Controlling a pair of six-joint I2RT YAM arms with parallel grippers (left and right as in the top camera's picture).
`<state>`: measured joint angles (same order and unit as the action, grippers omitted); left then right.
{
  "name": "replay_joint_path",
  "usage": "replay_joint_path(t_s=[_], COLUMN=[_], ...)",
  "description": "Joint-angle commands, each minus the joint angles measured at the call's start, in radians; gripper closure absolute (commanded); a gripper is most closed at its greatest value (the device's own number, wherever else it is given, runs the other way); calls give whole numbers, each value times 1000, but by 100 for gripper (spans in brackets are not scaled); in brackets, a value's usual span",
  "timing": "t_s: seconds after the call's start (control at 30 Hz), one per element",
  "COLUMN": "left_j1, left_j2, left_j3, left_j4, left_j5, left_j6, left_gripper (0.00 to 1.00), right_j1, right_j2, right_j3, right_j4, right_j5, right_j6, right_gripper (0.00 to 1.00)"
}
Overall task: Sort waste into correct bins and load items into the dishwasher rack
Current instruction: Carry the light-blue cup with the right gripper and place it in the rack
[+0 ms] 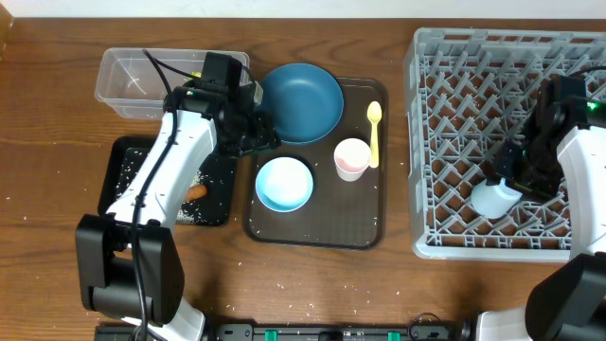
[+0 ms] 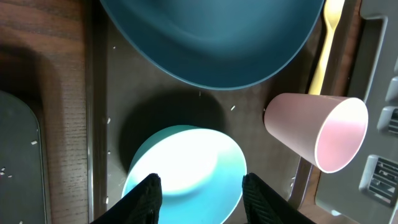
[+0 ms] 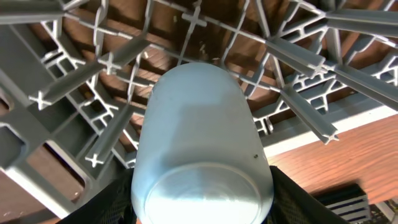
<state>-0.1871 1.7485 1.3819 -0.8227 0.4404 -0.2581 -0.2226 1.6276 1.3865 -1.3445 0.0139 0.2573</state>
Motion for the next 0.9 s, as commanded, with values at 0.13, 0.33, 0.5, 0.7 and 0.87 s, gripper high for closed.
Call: replay_joint_path(t_s=[0.13,0.33,0.5,0.7,0.87], left_j1=[-2,-2,-2,-2,-2], left_j2=[-12,-12,-12,-12,-12], left_j3=[13,13,13,13,13], left_j4=[-3,-3,-3,-3,-3], left_j5=[-13,-16,-16,-16,-16], left_j6=[13,13,13,13,13], left_gripper=[55,55,55,55,55], right_j1=[-21,-19,-19,-19,-19], right_j2=[5,5,5,6,6], right_j3=[31,132,225,227,180], right_j4=[1,-68,-130,-142,-142], right_j5=[55,41,45,69,87], right_j6=[19,14,0,0,0], right_gripper=[68,69,67,67,67])
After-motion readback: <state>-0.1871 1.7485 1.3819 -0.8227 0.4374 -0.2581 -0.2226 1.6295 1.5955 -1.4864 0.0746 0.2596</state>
